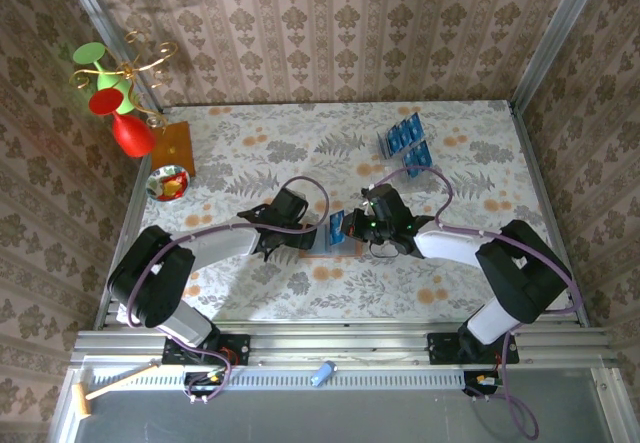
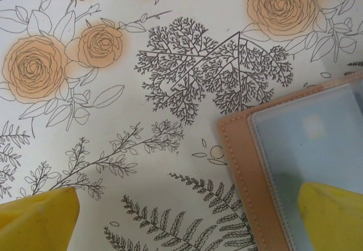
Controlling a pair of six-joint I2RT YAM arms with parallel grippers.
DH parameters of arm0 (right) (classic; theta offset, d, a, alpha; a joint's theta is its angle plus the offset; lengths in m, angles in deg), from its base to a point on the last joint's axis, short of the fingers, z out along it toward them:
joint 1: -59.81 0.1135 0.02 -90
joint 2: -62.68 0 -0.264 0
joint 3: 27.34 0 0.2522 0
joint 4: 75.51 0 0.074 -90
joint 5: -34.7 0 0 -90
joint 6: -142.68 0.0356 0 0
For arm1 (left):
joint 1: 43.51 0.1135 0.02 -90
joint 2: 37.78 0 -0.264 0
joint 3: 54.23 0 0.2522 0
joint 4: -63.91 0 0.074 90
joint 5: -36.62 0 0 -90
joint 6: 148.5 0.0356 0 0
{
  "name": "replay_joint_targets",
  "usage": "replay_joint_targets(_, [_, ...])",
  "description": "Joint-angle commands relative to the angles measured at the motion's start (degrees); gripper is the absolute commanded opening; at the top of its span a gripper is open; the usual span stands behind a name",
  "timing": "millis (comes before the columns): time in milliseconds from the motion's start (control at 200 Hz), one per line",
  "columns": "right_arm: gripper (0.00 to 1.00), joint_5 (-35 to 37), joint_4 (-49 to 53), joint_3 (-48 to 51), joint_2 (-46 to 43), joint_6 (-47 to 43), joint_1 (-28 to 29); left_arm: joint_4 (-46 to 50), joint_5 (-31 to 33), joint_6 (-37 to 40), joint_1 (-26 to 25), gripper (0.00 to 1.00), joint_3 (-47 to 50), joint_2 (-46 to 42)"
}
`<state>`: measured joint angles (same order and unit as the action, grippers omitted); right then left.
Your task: Put the credit cards into the card holder
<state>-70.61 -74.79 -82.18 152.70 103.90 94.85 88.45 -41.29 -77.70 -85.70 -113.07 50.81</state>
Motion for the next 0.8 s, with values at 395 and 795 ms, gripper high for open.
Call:
replay_joint_targets(395, [0.0, 0.61, -0.41, 1.92, 1.93, -1.19, 0.14, -0.68, 2.33, 0.49, -0.71, 1.0, 3.15, 2.11])
replay_joint_targets(795, [0.0, -0.22, -0.12, 2.33, 1.74, -1.93, -0.65, -0.77, 2.59, -0.42, -0.74, 1.0, 4.93, 0.68])
